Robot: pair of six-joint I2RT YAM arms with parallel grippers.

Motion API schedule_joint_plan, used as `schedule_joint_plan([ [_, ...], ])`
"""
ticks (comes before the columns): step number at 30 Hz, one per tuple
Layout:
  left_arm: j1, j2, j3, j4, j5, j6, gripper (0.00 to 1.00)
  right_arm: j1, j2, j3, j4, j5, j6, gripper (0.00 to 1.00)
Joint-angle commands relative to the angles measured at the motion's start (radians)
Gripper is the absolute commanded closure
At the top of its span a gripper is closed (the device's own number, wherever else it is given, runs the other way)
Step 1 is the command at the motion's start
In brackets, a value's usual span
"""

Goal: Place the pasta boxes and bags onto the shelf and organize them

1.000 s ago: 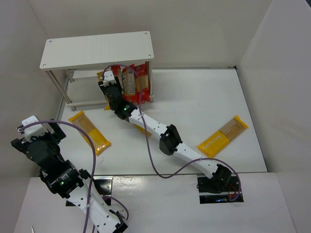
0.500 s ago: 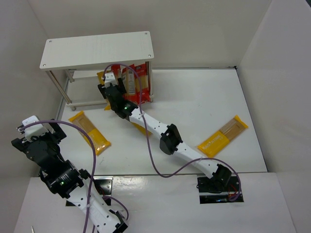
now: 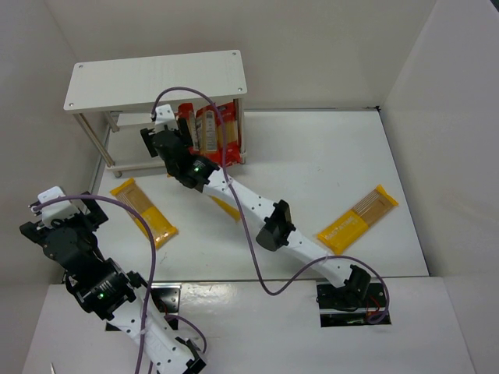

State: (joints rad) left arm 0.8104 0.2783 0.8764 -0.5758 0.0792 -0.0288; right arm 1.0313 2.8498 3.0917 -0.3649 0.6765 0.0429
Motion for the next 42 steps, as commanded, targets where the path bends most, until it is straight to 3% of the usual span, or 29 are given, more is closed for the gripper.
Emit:
schedule_joint_plan([
  [1,0.009,-0.011,-0.004,0.036,0.024,0.012,0.0,0.019,-0.101,0.048,-0.121,0.005,0.077,0.14],
  [11,0.009,-0.011,-0.004,0.036,0.033,0.012,0.0,0.07,-0.23,0.038,-0.443,-0.11,0.179,0.13],
  [26,0.009,-0.011,-0.013,0.036,0.042,0.021,0.0,0.088,-0.542,-0.372,-0.64,-0.279,0.259,0.13],
  [28,0.009,-0.021,-0.013,0.036,0.042,0.021,0.0,0.088,-0.579,-0.467,-0.64,-0.291,0.259,0.13],
  [30,0.009,-0.021,-0.013,0.036,0.042,0.021,0.0,0.088,-0.688,-0.663,-0.585,-0.292,0.259,0.13],
  [31,0.009,-0.021,-0.013,0.036,0.042,0.021,0.0,0.088,-0.748,-0.767,-0.527,-0.278,0.25,0.13],
  [32,0.009,-0.021,-0.013,0.036,0.042,0.021,0.0,0.088,-0.817,-0.992,-0.382,-0.278,0.241,0.13],
  [33,0.009,-0.021,-0.013,0.036,0.051,0.021,0.0,0.088,-0.945,-1.089,-0.323,-0.278,0.241,0.13],
  [35,0.009,-0.01,-0.013,0.036,0.051,0.021,0.0,0.088,-1.035,-1.255,-0.261,-0.266,0.241,0.11],
  [40,0.009,0.001,-0.013,0.036,0.073,0.03,0.0,0.055,-1.269,-1.52,-0.139,-0.247,0.174,0.09],
  [42,0.009,0.001,-0.013,0.036,0.083,0.04,0.0,-0.016,-1.345,-1.646,-0.088,-0.296,0.121,0.09],
])
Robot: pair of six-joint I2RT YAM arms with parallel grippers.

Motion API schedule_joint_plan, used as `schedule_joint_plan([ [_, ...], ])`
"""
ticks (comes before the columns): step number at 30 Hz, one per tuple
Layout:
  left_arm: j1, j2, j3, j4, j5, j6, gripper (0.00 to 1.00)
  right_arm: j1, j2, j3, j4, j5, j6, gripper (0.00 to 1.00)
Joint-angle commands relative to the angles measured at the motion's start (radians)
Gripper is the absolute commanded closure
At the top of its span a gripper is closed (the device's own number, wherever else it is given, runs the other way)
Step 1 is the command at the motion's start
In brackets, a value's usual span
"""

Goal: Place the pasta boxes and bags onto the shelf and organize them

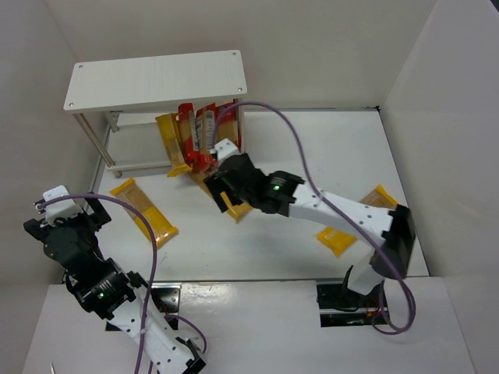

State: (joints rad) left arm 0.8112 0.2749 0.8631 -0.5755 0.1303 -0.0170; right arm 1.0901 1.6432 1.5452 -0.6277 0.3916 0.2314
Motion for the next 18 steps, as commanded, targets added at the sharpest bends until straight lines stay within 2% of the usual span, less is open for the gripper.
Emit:
schedule_joint_plan([
  [1,0.008,0.004,0.001,0.035,0.043,0.028,0.0,-0.105,-0.204,-0.162,0.187,-0.042,-0.093,0.09],
  [5,0.008,0.05,0.001,0.035,0.066,0.037,0.0,-0.303,-0.292,-0.25,0.12,-0.121,-0.148,0.08],
  [10,0.008,0.06,0.001,0.035,0.086,0.046,0.0,-0.456,-0.381,-0.413,0.073,-0.212,-0.207,0.05],
  [18,0.008,0.116,0.001,0.016,0.202,0.104,0.0,-0.898,-0.483,-0.51,0.043,-0.502,-0.262,0.0],
])
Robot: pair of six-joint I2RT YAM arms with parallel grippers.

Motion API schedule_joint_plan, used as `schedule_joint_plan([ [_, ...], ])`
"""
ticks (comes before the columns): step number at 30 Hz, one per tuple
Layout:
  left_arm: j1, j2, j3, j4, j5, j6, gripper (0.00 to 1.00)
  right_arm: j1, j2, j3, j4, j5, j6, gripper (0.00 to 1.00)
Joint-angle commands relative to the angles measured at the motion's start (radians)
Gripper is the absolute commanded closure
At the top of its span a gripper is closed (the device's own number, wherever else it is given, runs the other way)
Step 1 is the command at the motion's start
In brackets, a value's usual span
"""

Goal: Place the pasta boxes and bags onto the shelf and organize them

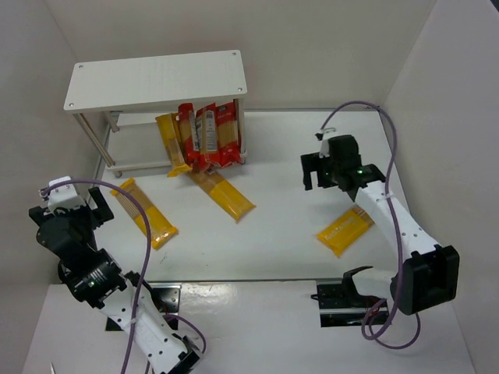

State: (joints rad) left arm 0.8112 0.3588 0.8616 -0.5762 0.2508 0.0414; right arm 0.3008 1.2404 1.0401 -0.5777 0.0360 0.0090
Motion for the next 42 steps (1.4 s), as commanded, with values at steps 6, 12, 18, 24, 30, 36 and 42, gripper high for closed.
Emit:
schedule_joint_plan([
  [6,0.008,0.063,0.011,-0.004,0.177,0.092,0.0,-0.332,-0.127,-0.032,-0.007,-0.172,-0.067,0.0],
  [12,-0.023,0.101,0.02,-0.024,0.226,0.137,0.0,-0.466,-0.214,-0.081,-0.007,-0.193,-0.096,0.0],
  [18,-0.053,0.138,0.02,-0.036,0.261,0.158,0.0,-0.555,-0.332,-0.117,0.026,-0.229,-0.107,0.0],
  [24,-0.053,0.149,0.03,-0.045,0.271,0.172,0.0,-0.652,-0.355,-0.126,0.026,-0.241,-0.116,0.0],
  [30,-0.053,0.094,0.03,-0.036,0.22,0.152,0.0,-0.663,-0.391,-0.135,0.026,-0.251,-0.116,0.0],
  [36,-0.053,0.058,0.03,-0.036,0.211,0.152,0.0,-0.672,-0.369,-0.135,0.026,-0.251,-0.125,0.0],
  [42,-0.053,0.058,0.03,-0.036,0.22,0.152,0.0,-0.672,-0.369,-0.135,0.026,-0.26,-0.126,0.0],
])
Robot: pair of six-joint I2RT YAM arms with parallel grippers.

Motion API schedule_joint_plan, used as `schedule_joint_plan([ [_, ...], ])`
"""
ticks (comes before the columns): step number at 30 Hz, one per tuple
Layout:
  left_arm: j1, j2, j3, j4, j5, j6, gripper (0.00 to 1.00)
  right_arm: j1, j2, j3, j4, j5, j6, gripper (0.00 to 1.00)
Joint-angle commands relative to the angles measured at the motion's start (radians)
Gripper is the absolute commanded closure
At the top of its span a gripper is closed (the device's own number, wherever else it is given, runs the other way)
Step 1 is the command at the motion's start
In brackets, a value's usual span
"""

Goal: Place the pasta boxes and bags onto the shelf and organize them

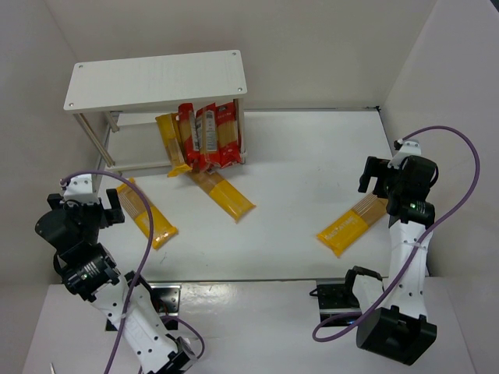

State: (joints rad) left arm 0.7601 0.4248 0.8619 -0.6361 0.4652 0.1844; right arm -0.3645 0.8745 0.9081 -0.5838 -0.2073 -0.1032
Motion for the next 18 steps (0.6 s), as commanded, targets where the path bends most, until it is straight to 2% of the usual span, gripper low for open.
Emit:
schedule_joint_plan([
  [1,-0.002,-0.008,0.029,0.024,0.006,0.009,0.0,-0.007,-0.003,-0.003,0.032,-0.017,-0.013,0.0],
  [18,-0.002,-0.008,0.029,0.024,0.015,0.009,0.0,-0.007,0.007,-0.003,0.032,-0.027,-0.023,0.0],
])
